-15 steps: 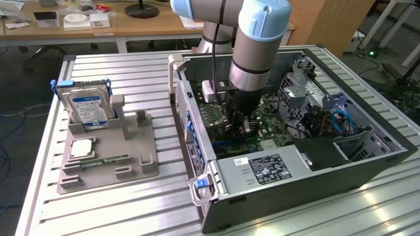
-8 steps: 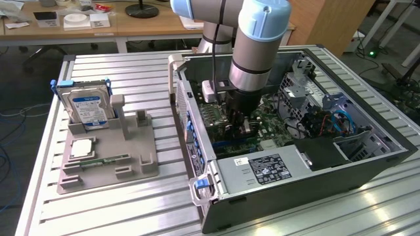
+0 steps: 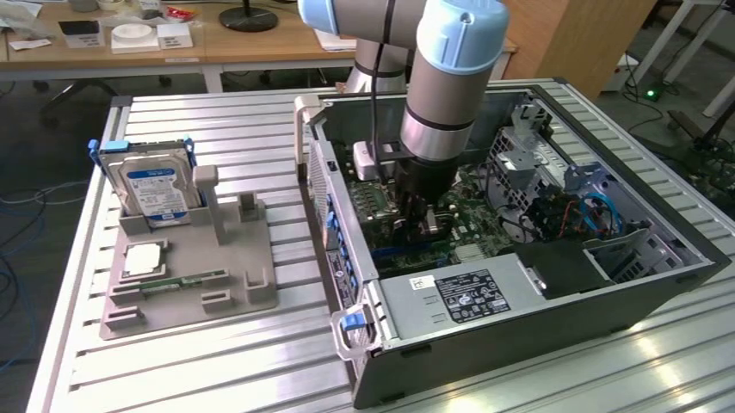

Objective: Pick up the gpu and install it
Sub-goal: 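Insert the gpu into the slot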

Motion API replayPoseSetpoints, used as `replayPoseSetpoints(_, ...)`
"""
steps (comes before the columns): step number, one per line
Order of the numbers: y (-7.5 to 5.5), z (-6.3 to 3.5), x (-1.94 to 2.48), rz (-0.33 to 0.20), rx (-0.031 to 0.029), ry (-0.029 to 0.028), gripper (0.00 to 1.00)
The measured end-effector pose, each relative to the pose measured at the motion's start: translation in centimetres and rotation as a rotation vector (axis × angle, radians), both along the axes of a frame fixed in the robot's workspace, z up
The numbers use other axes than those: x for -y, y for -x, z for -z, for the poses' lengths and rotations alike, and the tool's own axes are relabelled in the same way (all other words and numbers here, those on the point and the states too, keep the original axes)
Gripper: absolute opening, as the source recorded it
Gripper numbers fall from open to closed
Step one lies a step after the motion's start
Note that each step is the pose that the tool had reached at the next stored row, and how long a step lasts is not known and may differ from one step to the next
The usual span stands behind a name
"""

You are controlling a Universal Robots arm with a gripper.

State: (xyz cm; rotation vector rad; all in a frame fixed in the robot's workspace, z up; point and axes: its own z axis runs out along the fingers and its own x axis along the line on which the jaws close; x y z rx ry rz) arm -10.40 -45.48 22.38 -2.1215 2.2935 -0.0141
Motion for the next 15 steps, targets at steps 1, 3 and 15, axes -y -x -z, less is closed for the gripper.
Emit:
replayPoseSetpoints(1,0.0,-0.02,0.0,0.0,0.0001,-0.0002,0.28)
replayPoseSetpoints(3,0.03,-0.06,0.0,0.0,0.0006,-0.0007,0.28)
replayPoseSetpoints(15,0.14,-0.29,0.0,0.0,0.0002,-0.0002,0.28)
